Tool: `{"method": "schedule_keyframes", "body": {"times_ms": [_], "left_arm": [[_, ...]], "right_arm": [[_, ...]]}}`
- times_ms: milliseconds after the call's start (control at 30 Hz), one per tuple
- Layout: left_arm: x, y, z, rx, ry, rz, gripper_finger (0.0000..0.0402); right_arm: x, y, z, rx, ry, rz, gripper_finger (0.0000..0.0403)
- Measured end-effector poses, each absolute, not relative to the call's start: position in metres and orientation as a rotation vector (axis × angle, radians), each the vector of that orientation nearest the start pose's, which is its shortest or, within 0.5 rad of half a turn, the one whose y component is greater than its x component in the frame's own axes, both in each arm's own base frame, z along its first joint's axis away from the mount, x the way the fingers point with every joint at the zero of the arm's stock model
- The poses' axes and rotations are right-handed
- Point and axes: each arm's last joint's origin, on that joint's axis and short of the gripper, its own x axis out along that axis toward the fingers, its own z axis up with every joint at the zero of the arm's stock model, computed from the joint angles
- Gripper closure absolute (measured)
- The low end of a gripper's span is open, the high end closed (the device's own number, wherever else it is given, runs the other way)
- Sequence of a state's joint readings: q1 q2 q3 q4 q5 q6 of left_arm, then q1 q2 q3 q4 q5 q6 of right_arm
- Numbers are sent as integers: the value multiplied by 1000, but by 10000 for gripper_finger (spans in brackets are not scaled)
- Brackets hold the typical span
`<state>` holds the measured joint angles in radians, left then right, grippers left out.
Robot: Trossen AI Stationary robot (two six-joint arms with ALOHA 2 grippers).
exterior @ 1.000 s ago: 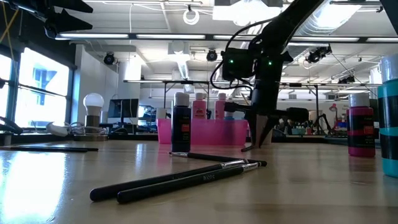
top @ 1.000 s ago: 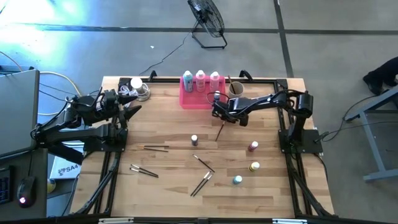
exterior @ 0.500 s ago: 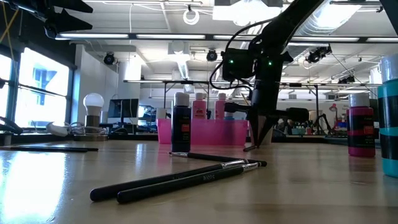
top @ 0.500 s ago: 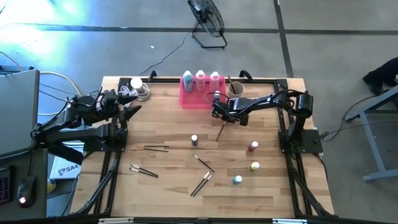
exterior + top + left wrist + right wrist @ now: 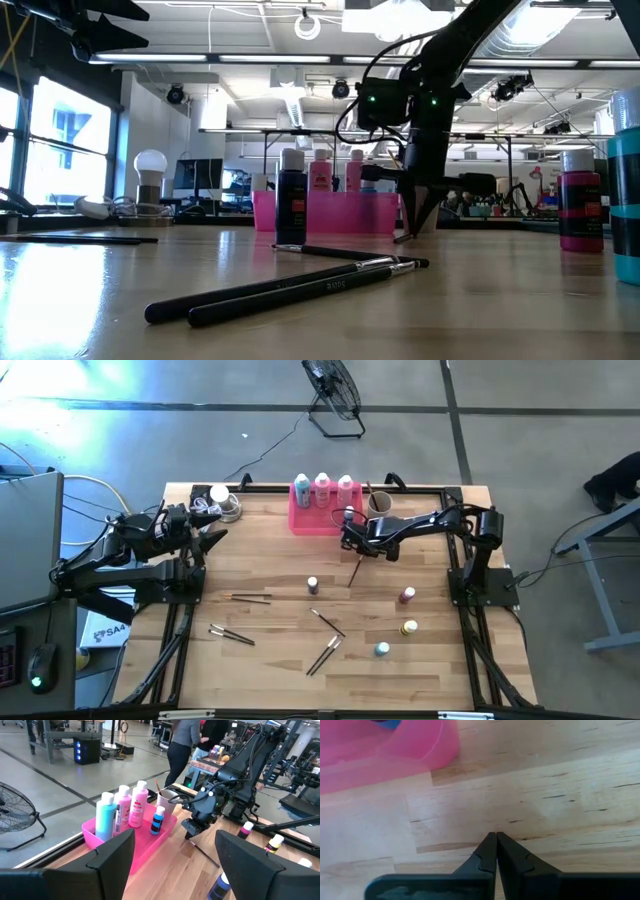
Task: Pick & Place Paint Supplies
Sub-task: Put the silver paintbrush into the white cup
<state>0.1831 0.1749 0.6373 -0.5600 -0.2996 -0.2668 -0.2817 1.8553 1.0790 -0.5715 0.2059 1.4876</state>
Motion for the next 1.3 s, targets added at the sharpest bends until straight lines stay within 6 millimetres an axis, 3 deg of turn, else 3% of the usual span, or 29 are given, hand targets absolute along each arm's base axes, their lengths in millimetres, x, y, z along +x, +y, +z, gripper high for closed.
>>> {"method": "schedule_keyframes", "body": {"times_ms": [1300], "left_arm": [[45,17,303,-256,33,493,130]], "right_arm": [[319,-97,134,1245,840,-1259,400]]}}
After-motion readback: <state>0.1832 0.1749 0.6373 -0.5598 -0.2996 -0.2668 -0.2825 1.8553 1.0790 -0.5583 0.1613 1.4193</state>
